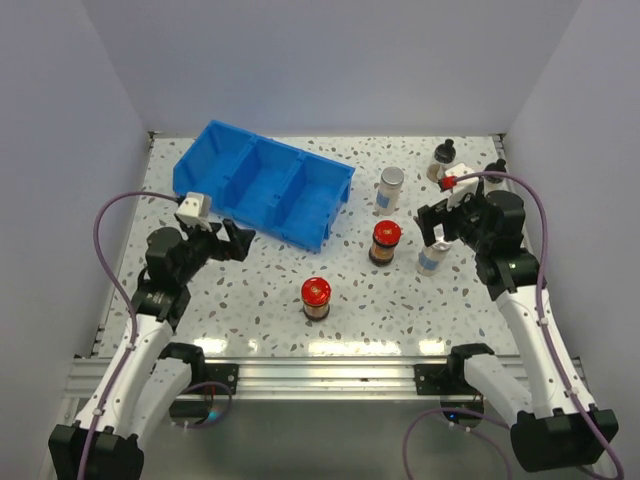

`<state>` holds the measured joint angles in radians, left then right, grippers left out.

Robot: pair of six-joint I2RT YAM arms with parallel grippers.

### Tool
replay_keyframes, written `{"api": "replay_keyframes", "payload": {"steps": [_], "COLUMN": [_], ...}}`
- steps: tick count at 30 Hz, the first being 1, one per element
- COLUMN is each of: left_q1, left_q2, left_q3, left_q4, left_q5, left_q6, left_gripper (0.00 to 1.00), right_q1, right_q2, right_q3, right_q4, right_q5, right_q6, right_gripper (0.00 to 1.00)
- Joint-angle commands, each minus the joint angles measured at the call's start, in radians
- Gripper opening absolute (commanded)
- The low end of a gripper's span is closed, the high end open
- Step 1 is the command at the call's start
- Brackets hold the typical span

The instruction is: Organize the condiment bottles

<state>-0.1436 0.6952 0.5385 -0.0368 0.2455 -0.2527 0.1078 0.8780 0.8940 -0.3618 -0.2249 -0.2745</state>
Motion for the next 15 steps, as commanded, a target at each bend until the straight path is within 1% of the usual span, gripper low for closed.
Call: {"api": "replay_keyframes", "payload": {"steps": [1, 3, 4, 5, 6, 7, 9, 10, 11, 12, 13, 14, 15], "left_q1": [-0.022, -0.118, -0.164, -0.253, -0.293, -0.366, -0.431, -0.495, -0.526, -0.56, -0.597, -0.679, -0.723], "left_q2": [-0.003, 0.007, 0.013, 0.026, 0.032, 0.041, 0.055, 0.069, 0.078, 0.09, 0.102, 0.131, 0.151], "left_q3": [0.052, 0.075, 0.102, 0.113, 0.13, 0.135, 0.141, 0.144, 0.147, 0.152, 0.162, 0.172, 0.193], "left_q4": [-0.021, -0.086, -0.118, -0.177, -0.205, -0.227, -0.284, -0.299, -0.328, -0.339, -0.351, -0.374, -0.383], "left_q5": [0.162, 0.143, 0.083, 0.051, 0.02, -0.03, -0.069, -0.106, -0.129, -0.152, -0.211, -0.242, -0.286], "left_q6": [-0.1, -0.122, -0.123, -0.138, -0.146, -0.161, -0.213, -0.233, -0.276, -0.29, -0.307, -0.336, -0.35], "left_gripper": [1.0, 0.98, 0.97, 0.96, 0.96, 0.95, 0.93, 0.93, 0.94, 0.96, 0.98, 0.98, 0.98], "right_q1": [0.001, 0.0, 0.0, 0.0, -0.002, -0.002, -0.002, -0.002, 0.0, -0.002, -0.002, 0.0, -0.002], "right_q2": [0.021, 0.045, 0.052, 0.056, 0.056, 0.056, 0.038, 0.032, 0.023, 0.013, 0.0, -0.007, -0.01], "right_q3": [0.046, 0.046, 0.045, 0.039, 0.023, 0.017, 0.003, -0.006, -0.015, -0.03, -0.036, -0.041, -0.047], "right_q4": [-0.048, -0.065, -0.092, -0.091, -0.089, -0.089, -0.086, -0.068, -0.062, -0.06, -0.054, -0.052, -0.051], "right_q5": [-0.159, -0.18, -0.198, -0.208, -0.224, -0.222, -0.194, -0.171, -0.166, -0.162, -0.156, -0.153, -0.152], "right_q6": [-0.138, -0.153, -0.173, -0.176, -0.181, -0.19, -0.19, -0.183, -0.183, -0.183, -0.183, -0.183, -0.183], "right_gripper": [0.99, 0.99, 0.99, 0.99, 0.99, 0.99, 0.99, 0.99, 0.98, 0.99, 0.99, 0.99, 0.99]}}
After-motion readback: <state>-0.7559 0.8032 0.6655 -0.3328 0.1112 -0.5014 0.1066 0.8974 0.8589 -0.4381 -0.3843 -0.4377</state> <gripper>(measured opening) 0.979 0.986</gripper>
